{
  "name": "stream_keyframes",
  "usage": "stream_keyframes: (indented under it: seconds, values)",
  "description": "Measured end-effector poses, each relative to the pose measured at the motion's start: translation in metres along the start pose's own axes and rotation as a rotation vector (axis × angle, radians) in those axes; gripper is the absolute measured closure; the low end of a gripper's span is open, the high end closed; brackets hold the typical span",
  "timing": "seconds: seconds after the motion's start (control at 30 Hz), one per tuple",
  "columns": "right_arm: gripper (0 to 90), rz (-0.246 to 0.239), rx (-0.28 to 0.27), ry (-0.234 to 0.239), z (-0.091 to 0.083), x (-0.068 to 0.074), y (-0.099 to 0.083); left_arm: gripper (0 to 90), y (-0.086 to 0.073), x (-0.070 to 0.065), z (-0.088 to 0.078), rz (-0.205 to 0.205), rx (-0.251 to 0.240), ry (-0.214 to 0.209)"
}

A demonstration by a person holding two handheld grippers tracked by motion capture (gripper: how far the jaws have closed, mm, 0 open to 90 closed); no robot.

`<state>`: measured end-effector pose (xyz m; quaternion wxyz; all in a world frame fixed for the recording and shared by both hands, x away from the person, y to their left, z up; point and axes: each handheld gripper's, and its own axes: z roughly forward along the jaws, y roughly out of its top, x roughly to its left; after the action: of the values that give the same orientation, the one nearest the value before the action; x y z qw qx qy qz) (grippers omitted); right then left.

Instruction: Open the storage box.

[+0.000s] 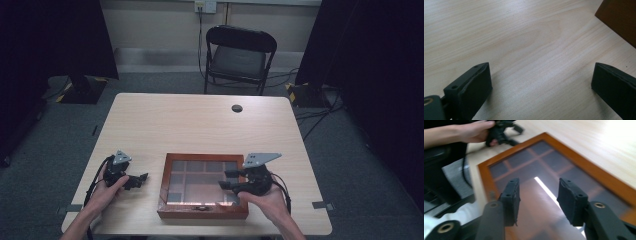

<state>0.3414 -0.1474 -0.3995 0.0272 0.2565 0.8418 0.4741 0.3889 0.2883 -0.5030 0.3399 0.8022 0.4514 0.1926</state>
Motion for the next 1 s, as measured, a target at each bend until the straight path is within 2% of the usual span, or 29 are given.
stream_keyframes:
  seconds: [0.23, 0.33, 0.63, 0.73, 1.0]
  values:
    - [70.6, -0.040, 0.083, 0.135, 0.026, 0.023, -0.007, 2.3, 0.000, 0.000, 0.000, 0.000, 0.000, 0.000]
    - [74.0, -0.042, 0.106, 0.165, 0.033, 0.026, -0.011, 2.3, 0.000, 0.000, 0.000, 0.000, 0.000, 0.000]
    - [77.3, -0.062, 0.152, 0.213, 0.050, 0.032, -0.017, 2.3, 0.000, 0.000, 0.000, -0.001, -0.001, 0.000]
    - [77.2, -0.066, 0.162, 0.213, 0.051, 0.032, -0.017, 2.3, 0.000, 0.000, -0.001, 0.009, 0.005, 0.000]
    - [77.4, -0.085, 0.170, 0.210, 0.056, 0.033, -0.019, 3.1, -0.001, -0.001, -0.002, -0.006, 0.006, 0.007]
